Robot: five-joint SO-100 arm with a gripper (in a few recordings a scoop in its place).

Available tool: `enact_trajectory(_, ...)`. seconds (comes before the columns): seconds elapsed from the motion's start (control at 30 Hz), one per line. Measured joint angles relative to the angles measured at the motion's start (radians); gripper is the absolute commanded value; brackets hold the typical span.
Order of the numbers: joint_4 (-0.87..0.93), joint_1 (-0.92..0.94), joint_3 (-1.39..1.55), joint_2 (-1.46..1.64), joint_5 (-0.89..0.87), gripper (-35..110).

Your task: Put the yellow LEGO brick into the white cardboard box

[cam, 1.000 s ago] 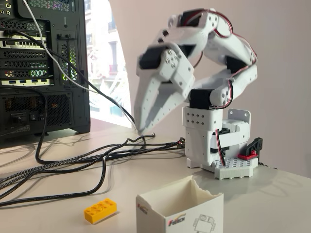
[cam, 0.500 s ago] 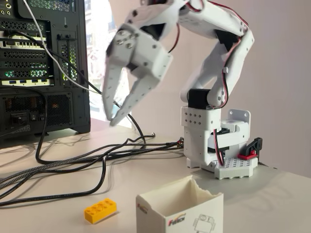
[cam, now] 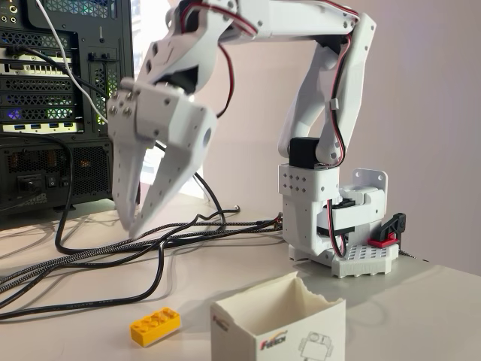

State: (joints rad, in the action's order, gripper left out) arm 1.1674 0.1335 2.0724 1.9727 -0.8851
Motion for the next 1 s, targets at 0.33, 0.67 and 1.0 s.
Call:
enact_trajectory(0.33, -0.051, -0.026, -0.005, -0.155, -0.152, 3)
enact_trajectory(0.67, -0.052, -0.075, -0.008, -0.199, -0.224, 26)
enact_trajectory(1.0, -0.051, -0.124, -0.008, -0.268, -0.328, 30)
